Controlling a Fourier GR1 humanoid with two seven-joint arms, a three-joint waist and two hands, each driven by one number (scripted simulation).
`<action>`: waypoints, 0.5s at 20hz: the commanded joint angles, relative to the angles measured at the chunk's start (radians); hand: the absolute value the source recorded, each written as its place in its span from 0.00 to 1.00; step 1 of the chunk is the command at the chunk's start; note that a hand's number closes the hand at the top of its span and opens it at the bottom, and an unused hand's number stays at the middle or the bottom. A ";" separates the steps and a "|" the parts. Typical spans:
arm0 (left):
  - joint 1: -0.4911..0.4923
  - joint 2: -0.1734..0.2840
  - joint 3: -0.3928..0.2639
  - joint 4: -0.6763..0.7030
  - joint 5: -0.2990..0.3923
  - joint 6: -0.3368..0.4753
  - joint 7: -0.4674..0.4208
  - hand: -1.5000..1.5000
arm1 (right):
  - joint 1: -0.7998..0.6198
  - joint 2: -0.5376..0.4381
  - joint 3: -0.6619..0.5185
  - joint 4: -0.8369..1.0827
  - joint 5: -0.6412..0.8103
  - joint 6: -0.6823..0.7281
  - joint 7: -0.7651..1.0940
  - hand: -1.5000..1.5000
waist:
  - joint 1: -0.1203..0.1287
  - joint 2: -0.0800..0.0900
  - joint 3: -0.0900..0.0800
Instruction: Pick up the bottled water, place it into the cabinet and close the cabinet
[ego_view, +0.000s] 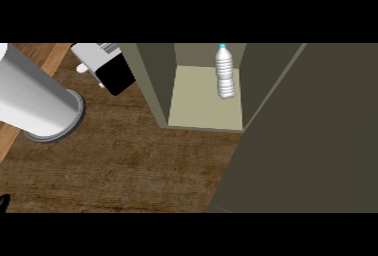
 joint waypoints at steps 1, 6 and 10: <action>0.062 0.016 0.051 0.013 0.048 -0.092 -0.044 0.00 | -0.104 0.171 0.179 0.028 -0.055 -0.056 0.102 1.00 | 0.022 -0.006 -0.005; 0.123 0.043 0.143 -0.039 0.130 -0.144 -0.033 0.00 | -0.338 0.176 0.139 0.155 -0.131 -0.193 0.173 1.00 | 0.011 -0.004 -0.002; 0.180 0.045 0.232 0.031 0.189 -0.249 -0.074 0.00 | -0.518 0.178 0.079 0.242 -0.234 -0.298 0.214 1.00 | 0.004 -0.006 -0.001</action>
